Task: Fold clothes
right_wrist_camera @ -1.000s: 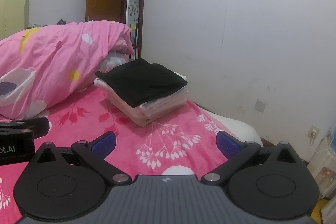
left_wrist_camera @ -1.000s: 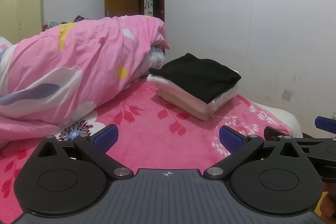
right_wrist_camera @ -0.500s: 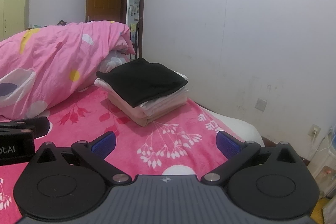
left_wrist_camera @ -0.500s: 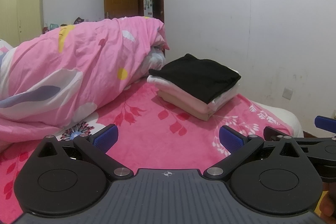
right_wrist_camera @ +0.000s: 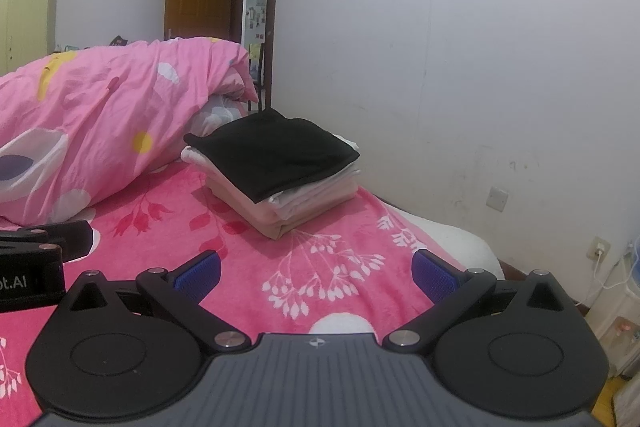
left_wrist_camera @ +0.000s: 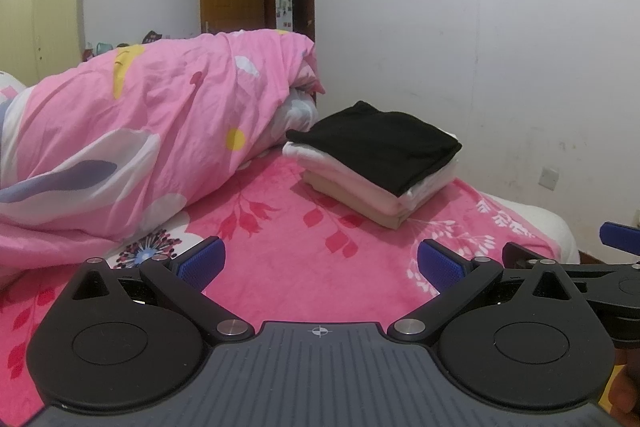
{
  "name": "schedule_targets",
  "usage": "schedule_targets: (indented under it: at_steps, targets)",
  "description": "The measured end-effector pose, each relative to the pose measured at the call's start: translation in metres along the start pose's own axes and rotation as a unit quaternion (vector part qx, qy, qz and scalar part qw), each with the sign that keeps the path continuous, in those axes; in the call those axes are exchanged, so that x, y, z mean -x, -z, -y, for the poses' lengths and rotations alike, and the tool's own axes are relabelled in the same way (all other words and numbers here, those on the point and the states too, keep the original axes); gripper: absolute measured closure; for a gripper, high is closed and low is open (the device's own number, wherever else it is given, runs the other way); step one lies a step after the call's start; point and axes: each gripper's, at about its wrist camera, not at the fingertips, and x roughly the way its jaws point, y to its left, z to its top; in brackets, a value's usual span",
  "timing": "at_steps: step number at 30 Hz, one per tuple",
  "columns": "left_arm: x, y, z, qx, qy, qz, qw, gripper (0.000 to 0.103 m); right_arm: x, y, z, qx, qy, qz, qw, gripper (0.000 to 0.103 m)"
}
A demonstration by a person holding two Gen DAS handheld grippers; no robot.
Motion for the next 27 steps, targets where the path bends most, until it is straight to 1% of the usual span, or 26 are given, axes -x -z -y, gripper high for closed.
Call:
schedule_targets:
  at_steps: [27]
  targets:
    - [-0.0044,0.0017,-0.0041,0.006,-0.001,-0.008,1.0000,0.000,-0.0003,0.0051,-0.0053,0.001,0.005,-0.005,1.000,0.000]
